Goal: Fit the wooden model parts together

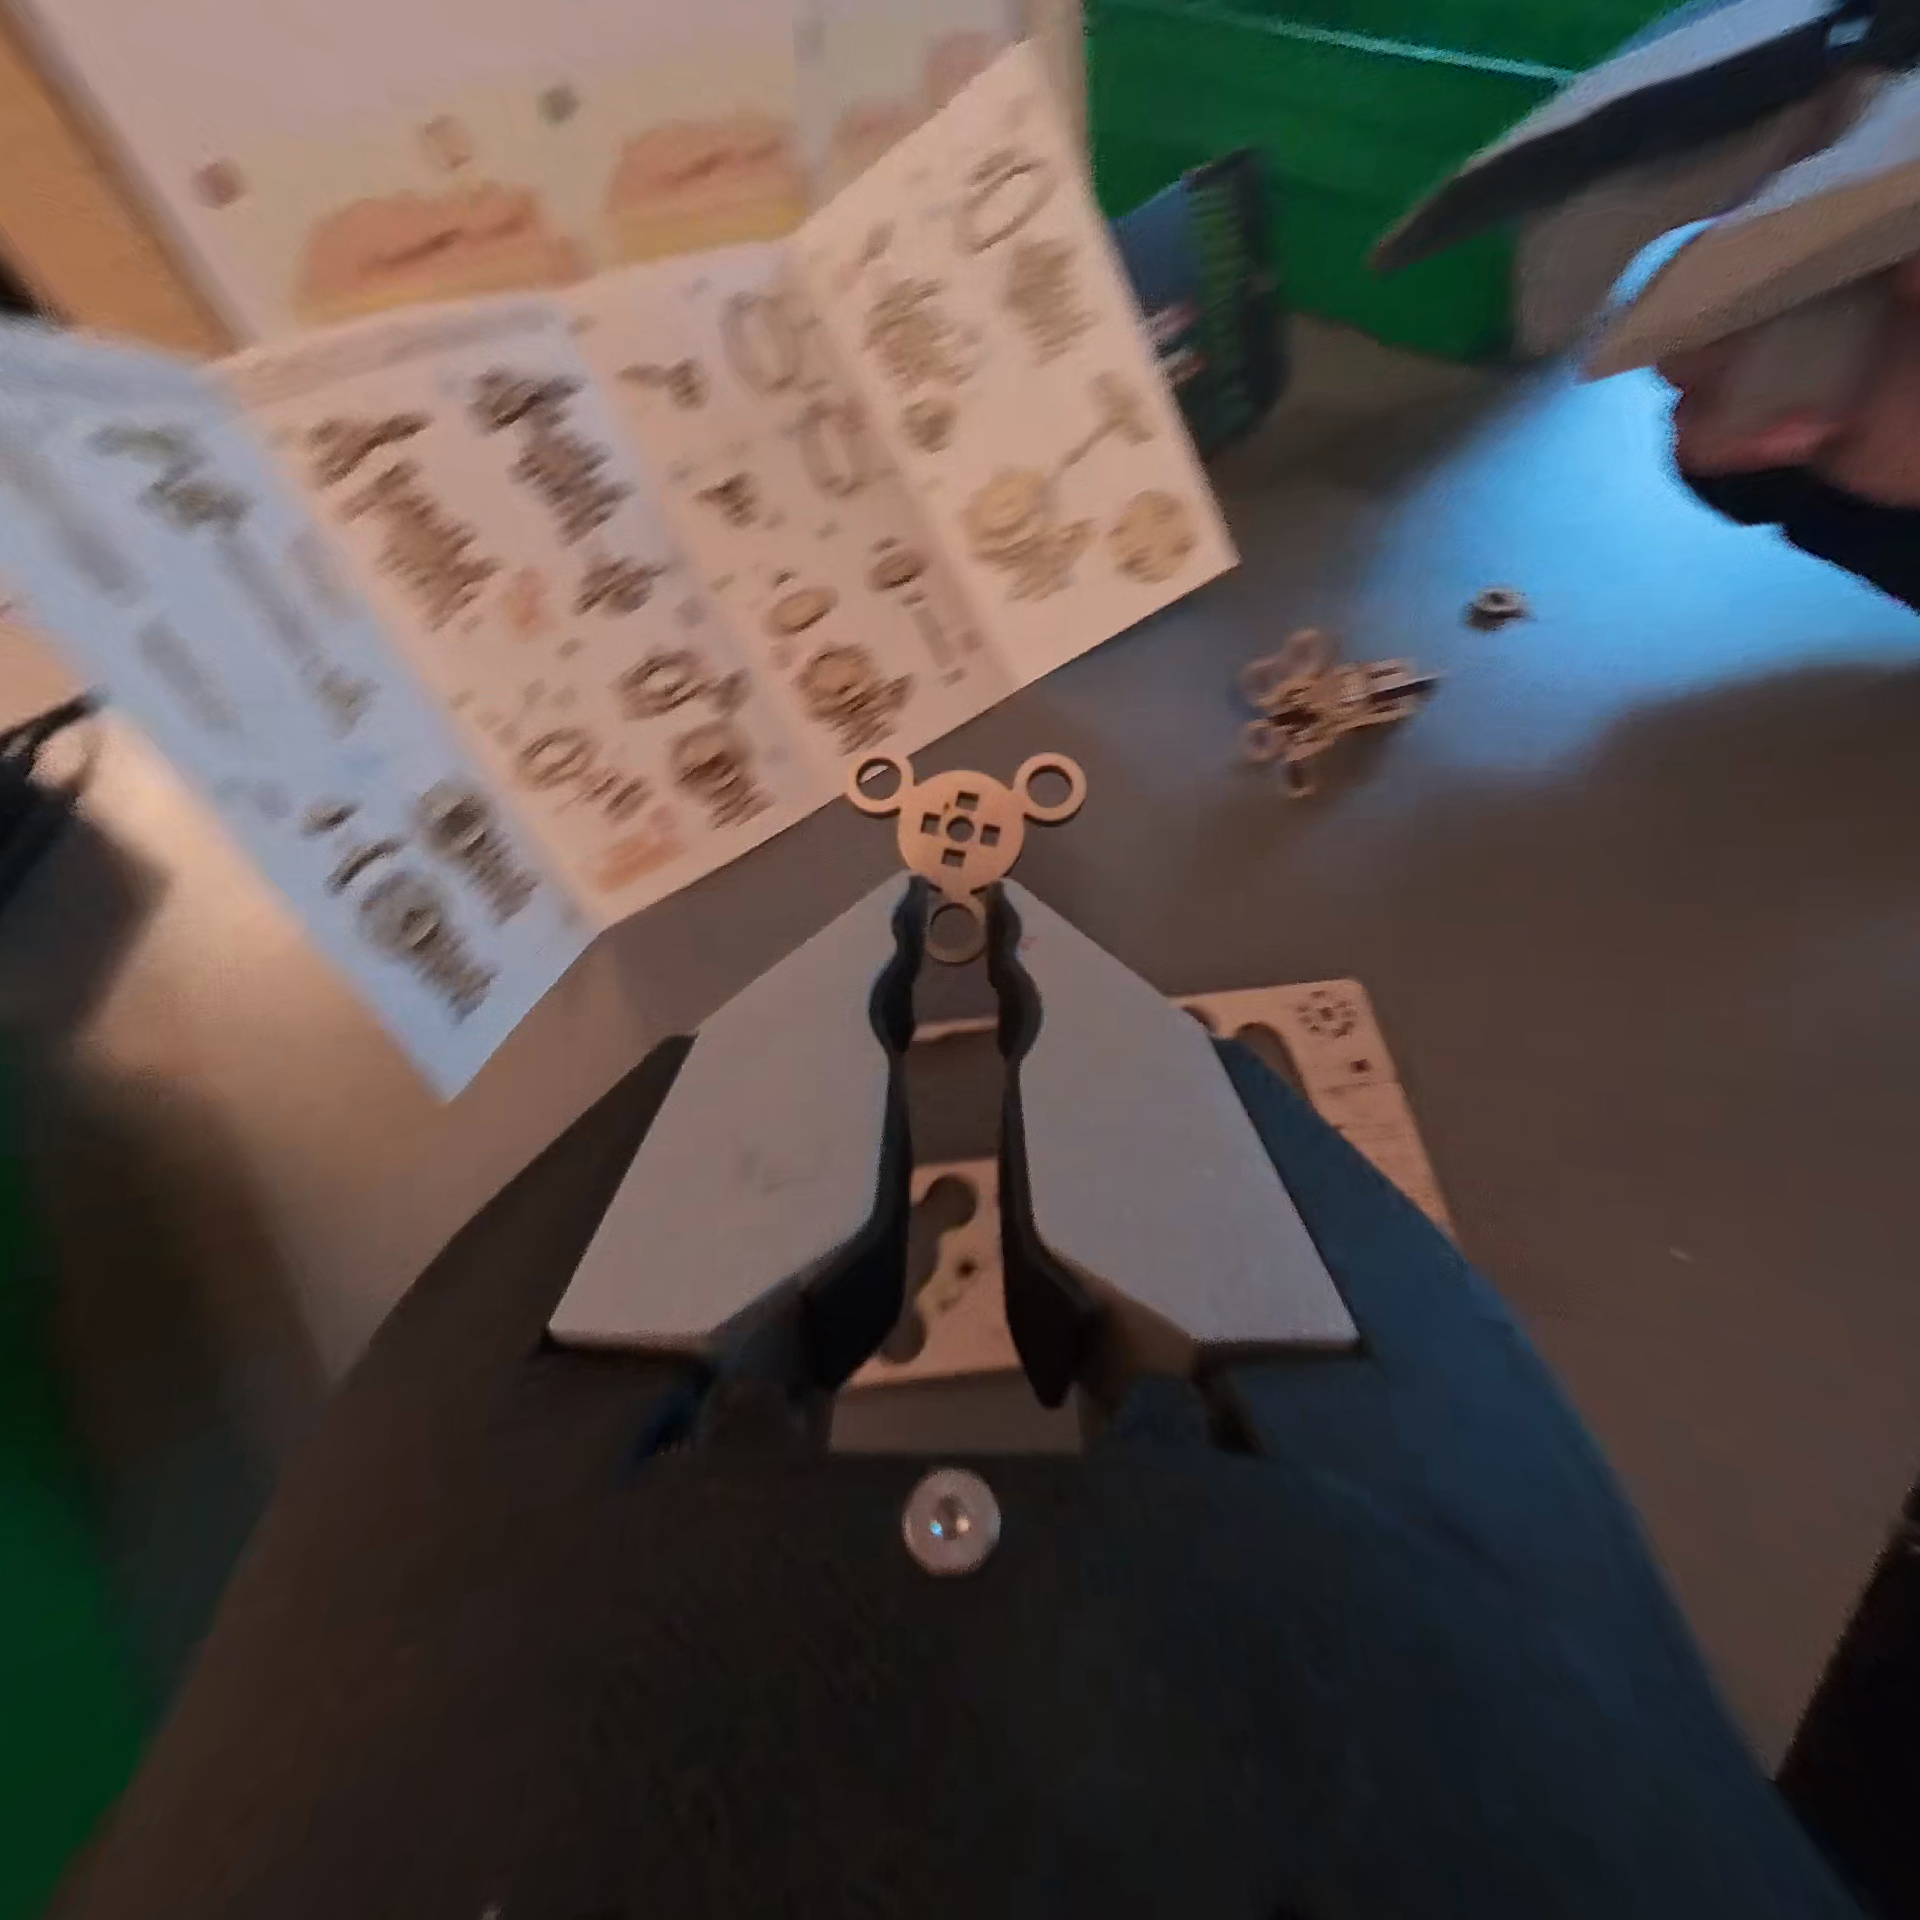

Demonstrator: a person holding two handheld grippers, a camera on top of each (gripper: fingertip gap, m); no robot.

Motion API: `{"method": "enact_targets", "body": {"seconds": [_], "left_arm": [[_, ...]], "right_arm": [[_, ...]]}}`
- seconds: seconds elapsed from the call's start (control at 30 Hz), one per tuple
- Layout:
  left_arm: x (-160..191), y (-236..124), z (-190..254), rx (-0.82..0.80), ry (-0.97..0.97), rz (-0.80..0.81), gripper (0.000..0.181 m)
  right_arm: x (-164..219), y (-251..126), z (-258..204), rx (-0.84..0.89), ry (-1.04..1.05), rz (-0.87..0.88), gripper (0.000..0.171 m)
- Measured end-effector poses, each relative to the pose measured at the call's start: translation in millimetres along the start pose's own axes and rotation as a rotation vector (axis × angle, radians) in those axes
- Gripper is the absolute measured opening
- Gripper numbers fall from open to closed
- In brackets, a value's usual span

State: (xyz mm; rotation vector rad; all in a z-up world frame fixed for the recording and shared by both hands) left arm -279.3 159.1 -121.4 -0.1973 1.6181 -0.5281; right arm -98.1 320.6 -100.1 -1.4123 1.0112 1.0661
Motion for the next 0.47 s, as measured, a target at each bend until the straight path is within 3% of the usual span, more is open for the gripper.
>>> {"method": "enact_targets", "body": {"seconds": [0.1,0.27,0.47], "left_arm": [[-13.0,20.6,23.8,0.133,0.121,0.006,0.009],[-5.5,47.2,23.5,0.190,0.251,-0.019,0.008],[1.4,41.1,11.0,0.258,0.168,0.113,0.007]], "right_arm": [[-1.0,0.2,-6.4,-0.031,0.005,0.001,0.069],[-7.8,-7.5,-10.6,-0.088,0.060,0.045,0.069],[2.3,-18.0,12.8,-0.004,0.018,0.054,0.068]]}}
Point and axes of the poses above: each gripper's, where its closed fingertips meet, y out along the fingers, x out of its underside, z = x × y across the jaws, the point moved 5 cm from there along -y, back along the fingers, and after that the axes turned 4 degrees about x, right-handed, at the moved point
